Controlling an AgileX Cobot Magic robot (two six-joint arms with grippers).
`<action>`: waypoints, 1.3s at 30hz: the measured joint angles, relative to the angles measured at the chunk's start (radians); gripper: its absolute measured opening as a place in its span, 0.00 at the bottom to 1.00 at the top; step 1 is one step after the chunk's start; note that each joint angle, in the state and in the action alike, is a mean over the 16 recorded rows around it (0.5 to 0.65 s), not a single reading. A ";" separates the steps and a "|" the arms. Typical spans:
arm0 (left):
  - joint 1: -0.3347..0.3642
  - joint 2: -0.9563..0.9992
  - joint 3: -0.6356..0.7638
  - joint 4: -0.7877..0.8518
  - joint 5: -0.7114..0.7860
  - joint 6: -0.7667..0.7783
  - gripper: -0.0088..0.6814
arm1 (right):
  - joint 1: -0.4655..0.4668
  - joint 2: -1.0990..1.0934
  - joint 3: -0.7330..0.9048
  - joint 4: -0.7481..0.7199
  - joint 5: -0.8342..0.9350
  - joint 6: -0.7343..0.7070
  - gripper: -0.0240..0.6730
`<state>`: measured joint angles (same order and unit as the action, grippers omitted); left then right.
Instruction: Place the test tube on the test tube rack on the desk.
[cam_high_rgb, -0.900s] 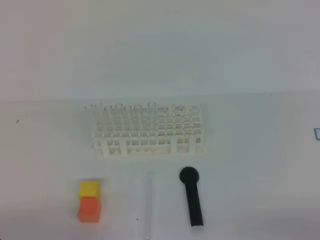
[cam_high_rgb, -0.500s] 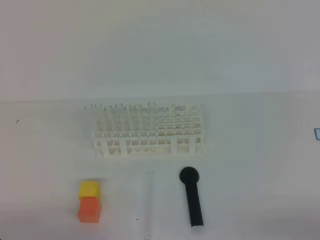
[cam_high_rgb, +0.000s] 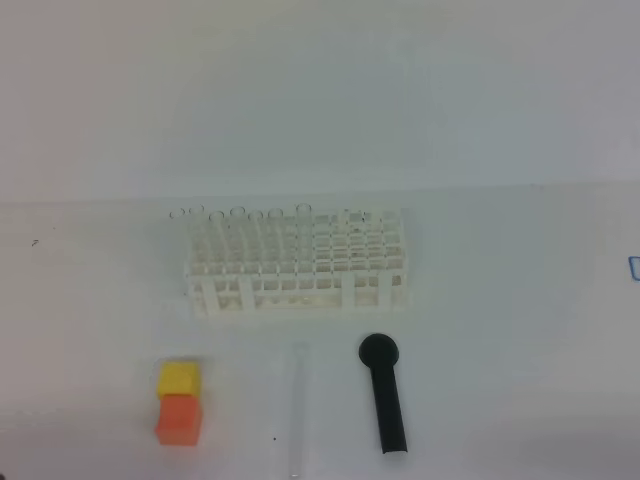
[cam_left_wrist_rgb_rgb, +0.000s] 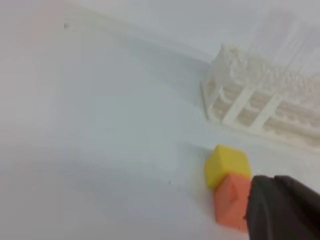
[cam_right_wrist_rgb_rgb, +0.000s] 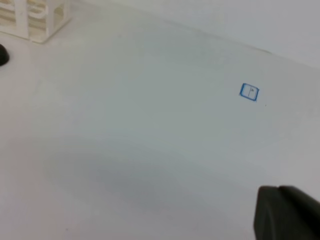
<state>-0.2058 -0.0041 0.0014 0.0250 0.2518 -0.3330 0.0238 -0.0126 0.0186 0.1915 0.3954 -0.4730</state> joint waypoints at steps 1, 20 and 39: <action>0.000 0.000 0.000 -0.013 -0.020 -0.003 0.01 | 0.000 0.000 0.000 0.000 0.000 0.000 0.03; 0.000 0.002 -0.024 -0.358 -0.450 -0.194 0.01 | 0.000 0.000 0.000 0.000 0.000 0.000 0.03; 0.000 0.289 -0.460 -0.123 -0.010 -0.015 0.01 | 0.000 0.000 0.000 -0.002 0.000 -0.003 0.03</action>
<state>-0.2058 0.2854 -0.4585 -0.0976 0.2421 -0.3485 0.0238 -0.0126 0.0186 0.1893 0.3954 -0.4755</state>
